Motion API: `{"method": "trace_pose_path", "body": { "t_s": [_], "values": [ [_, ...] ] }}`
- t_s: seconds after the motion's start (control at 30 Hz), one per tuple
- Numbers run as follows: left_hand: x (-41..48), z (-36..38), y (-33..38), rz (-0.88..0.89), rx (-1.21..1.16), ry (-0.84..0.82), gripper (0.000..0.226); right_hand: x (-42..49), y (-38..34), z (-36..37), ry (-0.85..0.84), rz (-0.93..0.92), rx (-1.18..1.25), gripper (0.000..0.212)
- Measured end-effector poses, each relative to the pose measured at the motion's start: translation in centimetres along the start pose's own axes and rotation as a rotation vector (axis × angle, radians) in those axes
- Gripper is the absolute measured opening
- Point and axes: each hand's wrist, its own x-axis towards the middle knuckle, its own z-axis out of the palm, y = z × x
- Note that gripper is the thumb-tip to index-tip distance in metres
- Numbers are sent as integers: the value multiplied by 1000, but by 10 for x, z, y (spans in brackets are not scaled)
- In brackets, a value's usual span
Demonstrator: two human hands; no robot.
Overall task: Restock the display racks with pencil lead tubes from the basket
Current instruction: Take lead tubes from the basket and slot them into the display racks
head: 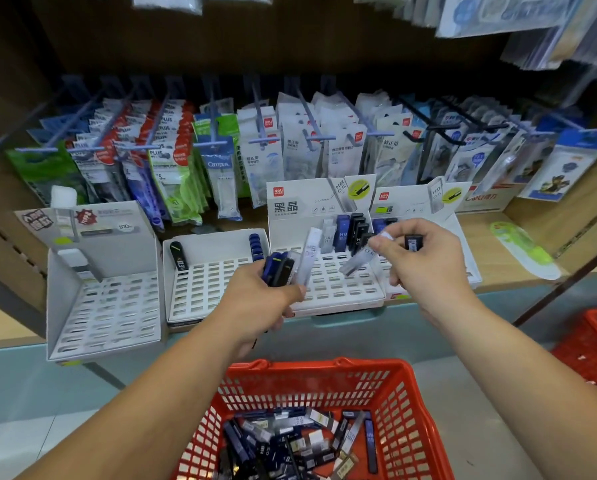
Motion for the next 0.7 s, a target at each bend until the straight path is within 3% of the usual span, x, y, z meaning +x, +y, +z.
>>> {"method": "trace_pose_path", "body": {
  "t_s": [0.17,0.47,0.7],
  "values": [
    [6,-7,-6,-81,-94,38,25,33,-2,21,-151,-157,-237,13],
    [14,-7,-11,-114,-203,26,22,46,27,45,-295,-243,-325,15],
    [14,-3,-12,-107,-188,4,21,51,31,54,-241,-329,-458,10]
  ]
}}
